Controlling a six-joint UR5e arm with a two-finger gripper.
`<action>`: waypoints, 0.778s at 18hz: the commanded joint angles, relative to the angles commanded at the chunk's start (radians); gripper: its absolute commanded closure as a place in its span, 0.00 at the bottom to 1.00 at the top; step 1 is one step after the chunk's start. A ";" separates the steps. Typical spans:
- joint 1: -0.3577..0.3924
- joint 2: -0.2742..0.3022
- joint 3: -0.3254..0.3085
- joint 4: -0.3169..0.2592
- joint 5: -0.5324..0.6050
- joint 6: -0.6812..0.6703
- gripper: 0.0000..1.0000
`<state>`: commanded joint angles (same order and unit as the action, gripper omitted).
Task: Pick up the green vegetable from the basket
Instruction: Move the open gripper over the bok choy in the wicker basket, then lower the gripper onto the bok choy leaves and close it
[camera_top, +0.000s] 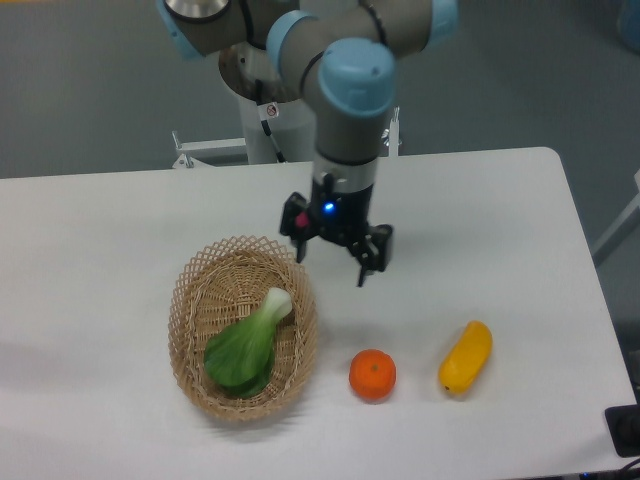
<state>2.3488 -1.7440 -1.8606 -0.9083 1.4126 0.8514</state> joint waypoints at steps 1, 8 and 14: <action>-0.023 -0.011 -0.009 0.023 0.020 -0.002 0.00; -0.104 -0.104 -0.012 0.072 0.091 -0.034 0.00; -0.118 -0.166 -0.014 0.111 0.108 -0.034 0.00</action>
<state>2.2304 -1.9097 -1.8745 -0.7976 1.5202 0.8176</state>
